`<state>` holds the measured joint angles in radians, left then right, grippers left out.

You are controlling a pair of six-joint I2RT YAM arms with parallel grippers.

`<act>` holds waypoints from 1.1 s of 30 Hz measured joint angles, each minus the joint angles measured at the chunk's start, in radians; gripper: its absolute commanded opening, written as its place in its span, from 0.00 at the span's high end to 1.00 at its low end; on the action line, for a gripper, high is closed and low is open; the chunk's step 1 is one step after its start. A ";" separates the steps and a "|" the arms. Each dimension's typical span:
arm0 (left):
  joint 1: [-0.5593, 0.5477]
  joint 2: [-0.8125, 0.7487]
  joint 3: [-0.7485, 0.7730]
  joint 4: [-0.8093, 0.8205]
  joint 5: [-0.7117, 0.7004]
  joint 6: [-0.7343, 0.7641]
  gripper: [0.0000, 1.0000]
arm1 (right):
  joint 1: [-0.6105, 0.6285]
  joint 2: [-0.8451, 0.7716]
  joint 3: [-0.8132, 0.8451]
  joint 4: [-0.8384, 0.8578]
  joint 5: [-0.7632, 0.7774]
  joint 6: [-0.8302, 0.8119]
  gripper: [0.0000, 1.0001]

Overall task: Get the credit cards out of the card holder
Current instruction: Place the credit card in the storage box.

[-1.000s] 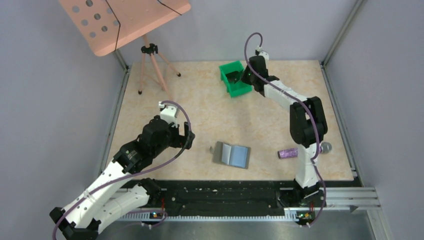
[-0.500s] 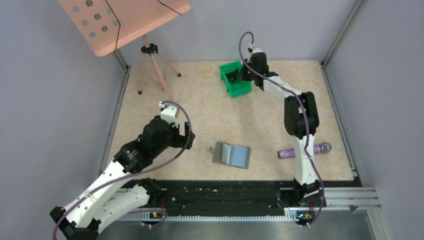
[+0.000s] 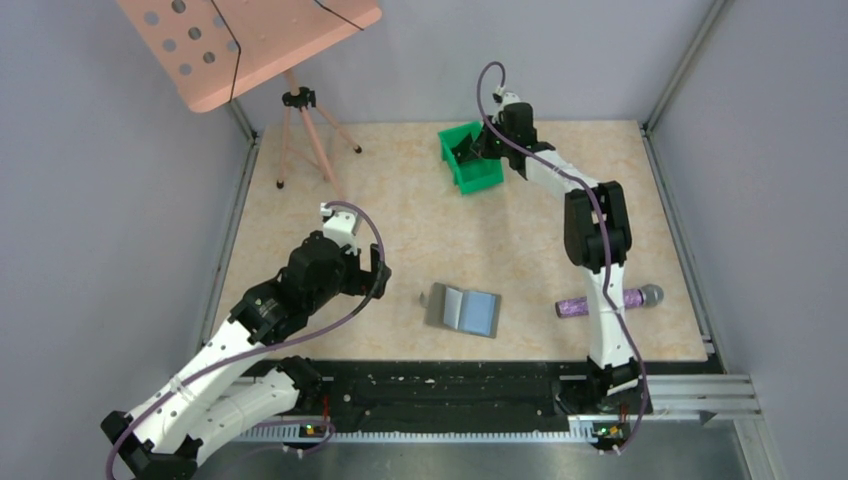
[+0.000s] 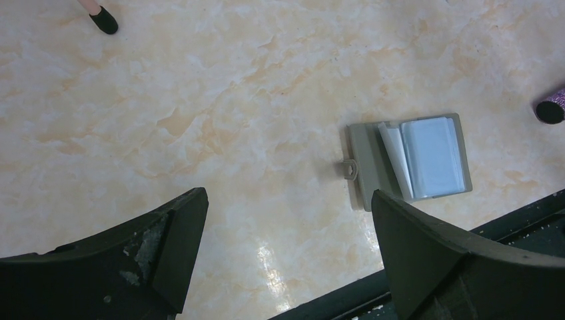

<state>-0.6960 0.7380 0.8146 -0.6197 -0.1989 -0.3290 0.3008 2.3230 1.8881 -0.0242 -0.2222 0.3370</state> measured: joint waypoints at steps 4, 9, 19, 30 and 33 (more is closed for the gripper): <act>0.000 0.005 0.000 0.001 0.000 0.000 0.01 | -0.011 0.032 0.019 0.010 -0.016 0.008 1.00; 0.000 0.019 -0.002 0.006 0.000 0.000 0.01 | -0.021 0.048 0.032 0.009 -0.031 0.014 0.95; 0.000 0.037 -0.002 0.014 0.000 0.000 0.01 | -0.022 0.102 0.178 -0.039 0.000 0.001 0.68; 0.000 0.041 -0.002 0.014 0.009 -0.002 0.01 | -0.023 0.110 0.268 -0.141 0.058 -0.005 0.65; 0.000 0.042 -0.002 0.014 0.014 -0.010 0.01 | -0.023 0.105 0.297 -0.154 0.061 -0.004 0.61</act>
<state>-0.6960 0.7795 0.8131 -0.6056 -0.1844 -0.3386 0.2783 2.4275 2.1849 -0.1783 -0.1612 0.3328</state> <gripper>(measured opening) 0.990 0.360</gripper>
